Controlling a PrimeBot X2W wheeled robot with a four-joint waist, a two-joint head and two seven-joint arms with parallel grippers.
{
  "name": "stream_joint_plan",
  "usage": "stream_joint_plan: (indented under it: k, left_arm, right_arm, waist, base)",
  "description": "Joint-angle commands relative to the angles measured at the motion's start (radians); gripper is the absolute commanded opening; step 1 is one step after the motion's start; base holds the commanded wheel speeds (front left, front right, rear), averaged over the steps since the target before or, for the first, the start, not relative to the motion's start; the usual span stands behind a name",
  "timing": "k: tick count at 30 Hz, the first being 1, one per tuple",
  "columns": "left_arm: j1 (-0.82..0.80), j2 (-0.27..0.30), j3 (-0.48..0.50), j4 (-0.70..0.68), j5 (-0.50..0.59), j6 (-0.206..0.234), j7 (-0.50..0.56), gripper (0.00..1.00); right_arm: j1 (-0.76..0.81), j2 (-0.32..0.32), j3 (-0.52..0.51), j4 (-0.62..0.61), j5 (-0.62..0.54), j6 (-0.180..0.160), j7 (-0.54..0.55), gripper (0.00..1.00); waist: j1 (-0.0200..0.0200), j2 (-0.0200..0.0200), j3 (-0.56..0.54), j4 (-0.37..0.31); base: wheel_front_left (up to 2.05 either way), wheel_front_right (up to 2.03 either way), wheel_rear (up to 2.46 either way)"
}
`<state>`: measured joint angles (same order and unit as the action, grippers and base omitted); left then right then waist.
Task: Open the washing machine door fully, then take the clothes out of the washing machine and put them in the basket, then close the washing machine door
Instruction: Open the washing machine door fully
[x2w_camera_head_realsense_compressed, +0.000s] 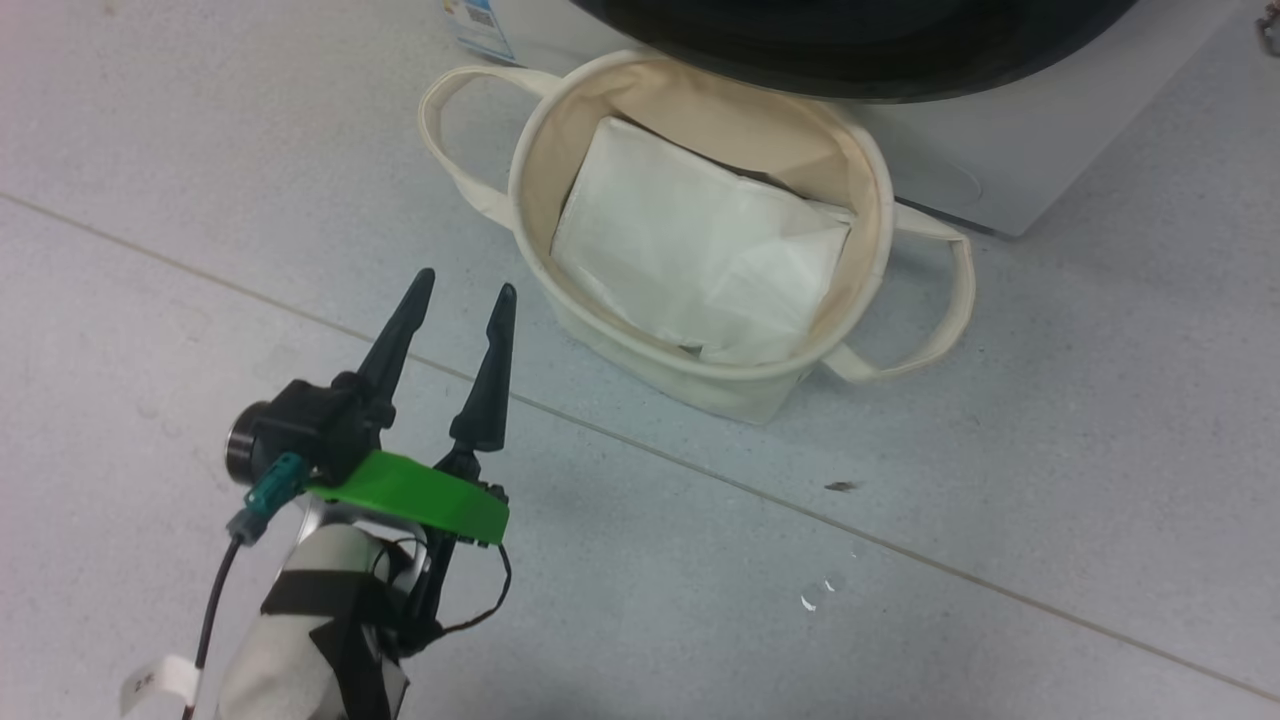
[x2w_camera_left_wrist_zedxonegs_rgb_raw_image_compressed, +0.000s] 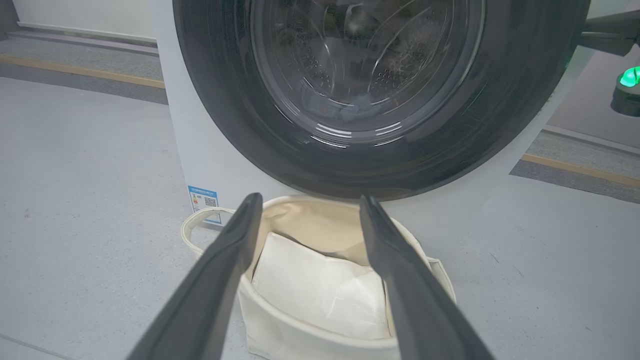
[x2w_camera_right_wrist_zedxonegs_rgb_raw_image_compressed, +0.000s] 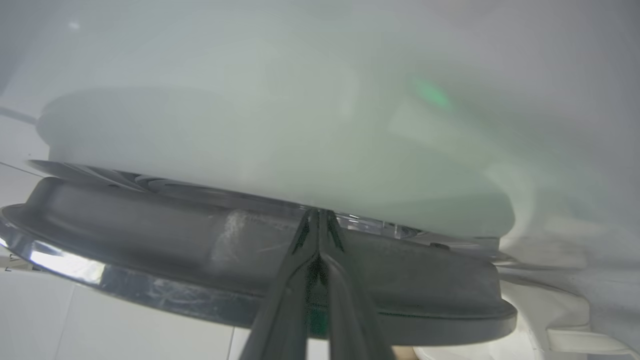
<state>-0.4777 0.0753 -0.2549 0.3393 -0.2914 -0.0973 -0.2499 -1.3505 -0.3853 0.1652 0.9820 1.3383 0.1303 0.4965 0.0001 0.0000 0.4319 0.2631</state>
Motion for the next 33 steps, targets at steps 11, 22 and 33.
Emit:
stream_joint_plan:
  k: [11, 22, 33]
  left_arm:
    - [-0.02, -0.01, 0.065, -0.013, 0.034, -0.02, -0.012, 1.0]
    - [0.035, -0.009, 0.095, 0.016, 0.059, -0.029, -0.012, 1.0]
    - [0.121, 0.011, 0.115, 0.043, 0.065, -0.032, -0.012, 1.0]
  right_arm:
    - [0.027, 0.04, 0.057, -0.118, 0.049, 0.0, 0.123, 0.0]
    - [0.252, 0.11, 0.132, -0.325, 0.129, 0.0, 0.228, 0.0]
    - [0.477, 0.226, 0.204, -0.44, 0.185, 0.0, 0.219, 0.0]
  waist:
    - [-0.0001, 0.0, -0.018, 0.008]
    - [-0.0001, 0.0, -0.142, -0.027]
    - [-0.0001, 0.0, -0.302, -0.019]
  base:
    - [0.0, 0.0, 0.0]
    - [0.0, 0.0, 0.0]
    - [0.0, 0.0, 0.0]
